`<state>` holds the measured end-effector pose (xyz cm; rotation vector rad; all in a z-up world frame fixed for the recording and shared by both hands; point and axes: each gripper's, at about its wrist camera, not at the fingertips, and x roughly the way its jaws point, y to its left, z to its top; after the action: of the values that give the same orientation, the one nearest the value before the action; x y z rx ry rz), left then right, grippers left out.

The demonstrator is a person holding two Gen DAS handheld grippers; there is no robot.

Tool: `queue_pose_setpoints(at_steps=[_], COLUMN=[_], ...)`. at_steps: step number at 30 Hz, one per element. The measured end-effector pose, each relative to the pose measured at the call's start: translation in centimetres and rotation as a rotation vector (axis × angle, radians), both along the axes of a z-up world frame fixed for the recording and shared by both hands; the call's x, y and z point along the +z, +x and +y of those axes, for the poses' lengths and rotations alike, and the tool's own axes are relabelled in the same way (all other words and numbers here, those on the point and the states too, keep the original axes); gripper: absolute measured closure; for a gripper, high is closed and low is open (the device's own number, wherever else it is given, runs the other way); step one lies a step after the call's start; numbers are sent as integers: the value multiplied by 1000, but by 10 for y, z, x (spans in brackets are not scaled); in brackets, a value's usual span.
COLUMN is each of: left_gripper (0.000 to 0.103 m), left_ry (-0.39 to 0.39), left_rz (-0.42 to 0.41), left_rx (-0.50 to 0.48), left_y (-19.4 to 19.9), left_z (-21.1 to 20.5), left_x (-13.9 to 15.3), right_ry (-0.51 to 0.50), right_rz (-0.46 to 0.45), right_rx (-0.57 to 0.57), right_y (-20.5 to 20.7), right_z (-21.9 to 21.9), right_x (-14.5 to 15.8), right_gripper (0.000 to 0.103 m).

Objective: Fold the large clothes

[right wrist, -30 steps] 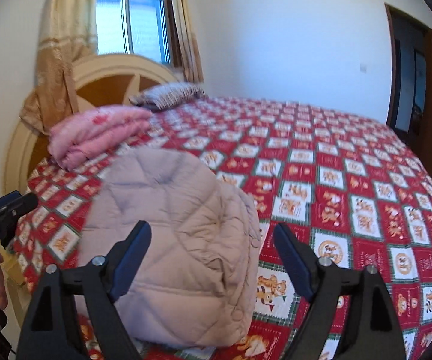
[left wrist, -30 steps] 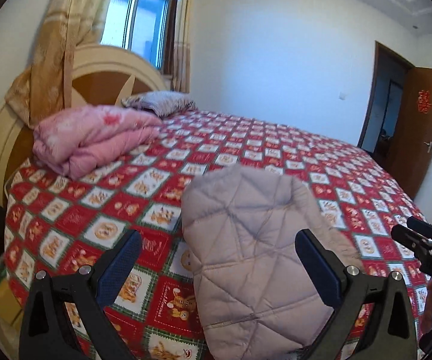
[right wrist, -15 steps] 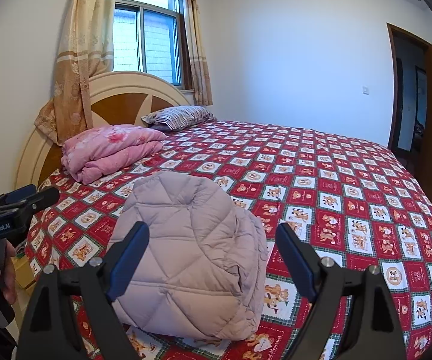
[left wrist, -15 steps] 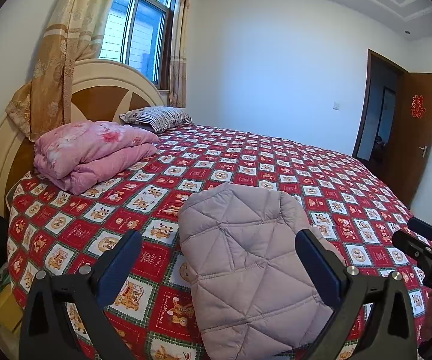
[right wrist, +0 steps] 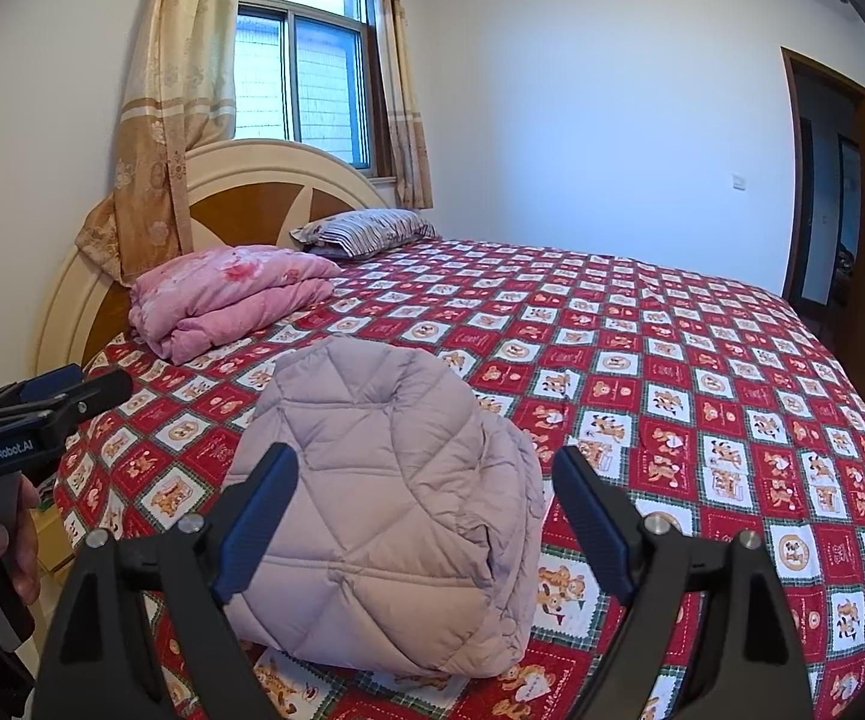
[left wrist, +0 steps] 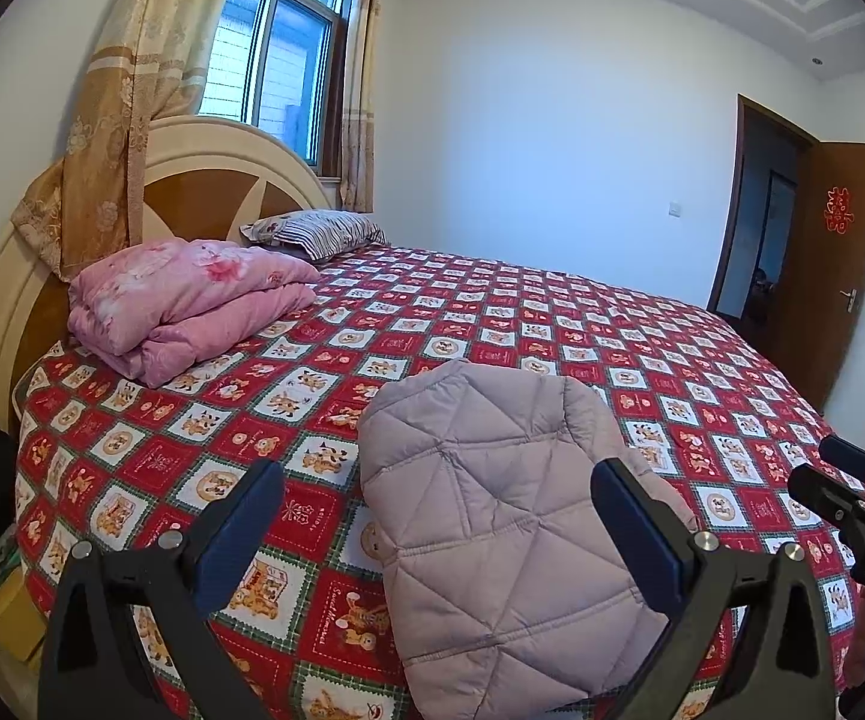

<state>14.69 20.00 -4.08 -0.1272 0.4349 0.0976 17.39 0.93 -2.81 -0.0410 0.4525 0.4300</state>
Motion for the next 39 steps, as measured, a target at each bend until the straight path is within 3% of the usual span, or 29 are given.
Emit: queue_pose_setpoints(at_steps=[25,36,39], left_gripper=[1,1,1], left_ry=[8,69,49], left_rz=[8,-1,7], left_rx=[2,20,38], left_y=[1,0,2], left_z=[4,0,3], left_x=[-4,0,-2], right_ry=[4,1,-3], right_rz=[-10,-32,-38], right_rx=[0,1,3], right_y=[-3,-5,-5], right_z=[2,0,-1], right_x=[1,5,5], right_gripper=[10,9,8])
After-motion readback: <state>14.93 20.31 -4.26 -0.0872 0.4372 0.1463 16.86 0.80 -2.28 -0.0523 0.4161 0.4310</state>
